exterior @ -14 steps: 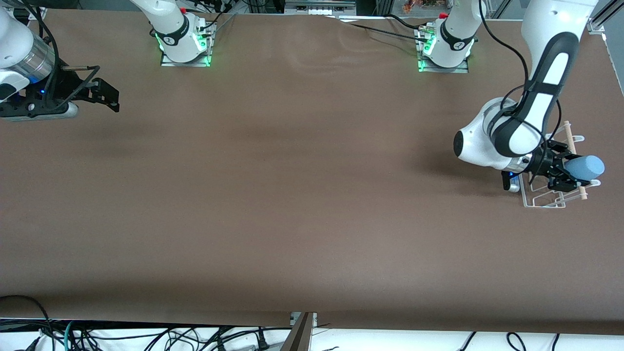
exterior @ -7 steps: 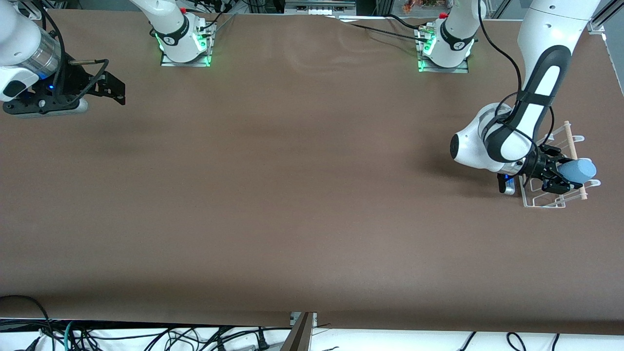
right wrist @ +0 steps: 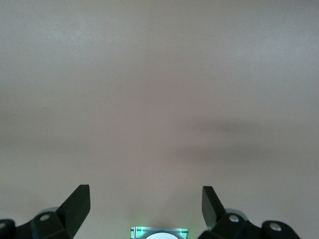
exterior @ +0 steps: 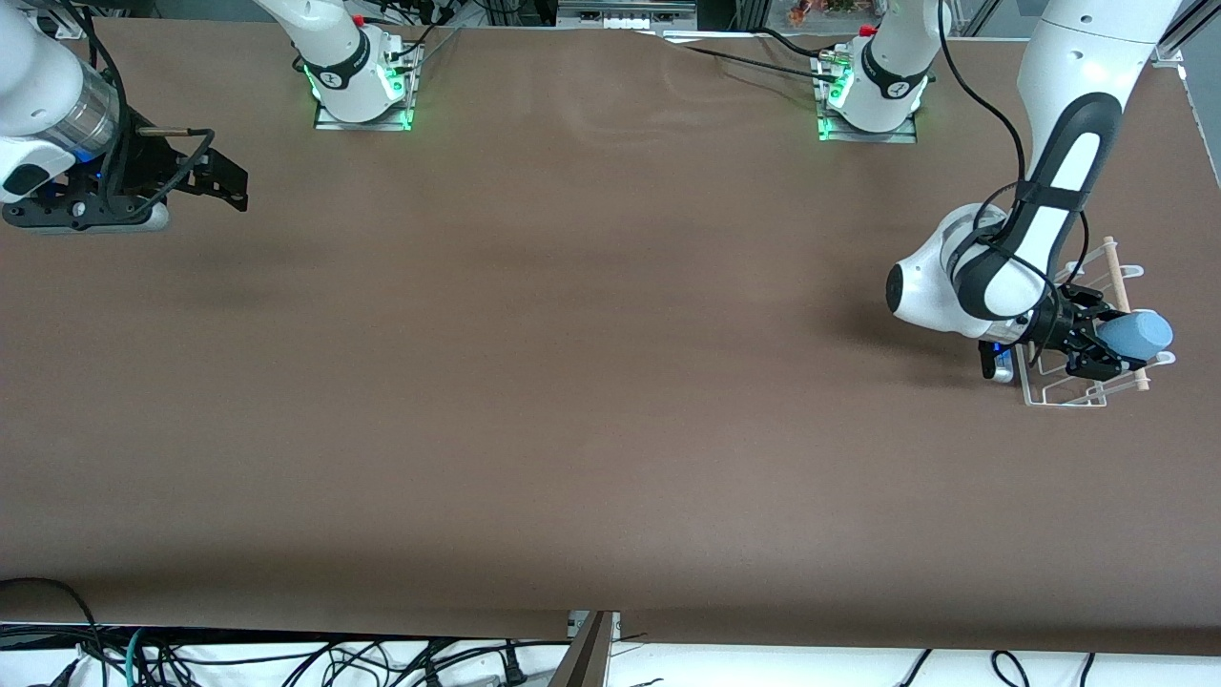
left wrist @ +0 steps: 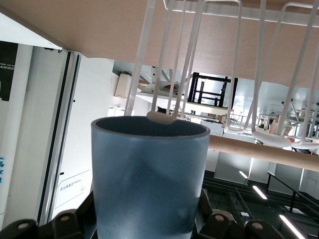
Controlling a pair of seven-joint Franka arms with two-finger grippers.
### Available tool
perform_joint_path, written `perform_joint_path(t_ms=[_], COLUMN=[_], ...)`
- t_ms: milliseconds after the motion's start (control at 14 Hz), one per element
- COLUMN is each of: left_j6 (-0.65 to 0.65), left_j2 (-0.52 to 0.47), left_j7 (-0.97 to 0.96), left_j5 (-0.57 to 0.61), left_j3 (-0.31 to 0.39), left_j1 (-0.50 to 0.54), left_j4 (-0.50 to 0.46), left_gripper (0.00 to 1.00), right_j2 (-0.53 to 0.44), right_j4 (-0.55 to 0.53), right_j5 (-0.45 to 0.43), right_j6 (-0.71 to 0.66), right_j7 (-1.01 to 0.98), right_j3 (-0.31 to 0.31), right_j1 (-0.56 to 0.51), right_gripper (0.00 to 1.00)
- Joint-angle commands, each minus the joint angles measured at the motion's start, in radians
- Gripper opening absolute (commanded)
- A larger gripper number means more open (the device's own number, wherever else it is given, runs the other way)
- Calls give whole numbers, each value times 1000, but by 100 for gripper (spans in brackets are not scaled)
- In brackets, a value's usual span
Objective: Transfer cup to left arm and place on rack
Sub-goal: 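Lower the cup onto the rack dowels and open the left gripper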
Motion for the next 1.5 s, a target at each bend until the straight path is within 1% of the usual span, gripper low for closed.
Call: perform_joint_path(t_ms=[0,286,429,571,857,1000,1214,1286,1357,1429], left_j6=[3,3,3,3,3,3,4,4,3,3], left_j2=[17,57,63,72,101,101,106,109,109,109], left_j7=[-31,-74,-80,-82,-91,-92,-92,-92,-92,-91], left_j5=[43,44,44,44,44,44,44,44,44,44], left_j3=[-5,-5,-5,-5,-5,-5,-5,-5,-5,-5], left_j1=[17,16,14,14,13,12,11,11,11,11], left_j4=[-1,-1,-1,0,5,5,5,5,6,6], left_gripper=[5,6,8,9,10,13,13,15,54,100], right_j2=[13,10,15,15,16,16,15,15,15,15], right_j4=[47,55,89,103,104,104,106,106,106,106], right_j5=[-5,2,45,53,75,72,62,62,67,70], right_j6=[-21,-18,-20,-43,-43,-43,-31,-32,-34,-34], right_j7=[11,20,11,9,18,15,9,9,8,8], right_j3=[2,2,0,0,2,0,2,2,2,2], right_j1=[4,4,1,1,4,1,6,4,2,2], right_gripper=[99,99,99,99,99,99,99,99,99,99])
